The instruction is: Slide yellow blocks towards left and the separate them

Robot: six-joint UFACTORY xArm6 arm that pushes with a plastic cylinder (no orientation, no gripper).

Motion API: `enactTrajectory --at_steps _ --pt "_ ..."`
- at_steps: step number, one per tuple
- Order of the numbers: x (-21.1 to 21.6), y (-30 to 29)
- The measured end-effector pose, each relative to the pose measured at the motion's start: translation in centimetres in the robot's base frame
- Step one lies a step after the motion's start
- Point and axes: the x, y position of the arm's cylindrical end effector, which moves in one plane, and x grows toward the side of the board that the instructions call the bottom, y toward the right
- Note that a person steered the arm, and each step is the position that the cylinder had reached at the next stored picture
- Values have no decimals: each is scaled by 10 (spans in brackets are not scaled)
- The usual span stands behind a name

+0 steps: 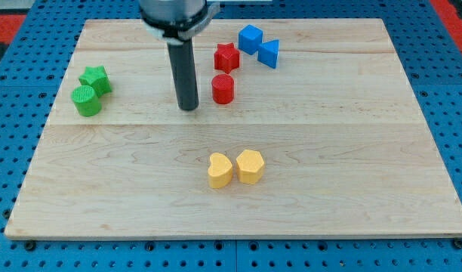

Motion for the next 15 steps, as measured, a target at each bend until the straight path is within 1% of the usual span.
enactTrajectory --at_steps 1,2,3,4,5,8,9,10,11,12,13,14,15 --pt "-12 31" --pt "-73 36" --pt "-71 42" --pt "10 69" --pt "72 160" --pt "98 168" --pt "104 150" --pt "104 88" --pt "97 39" --pt "114 50" --pt "146 58" --pt "148 -12" --pt "119 -32"
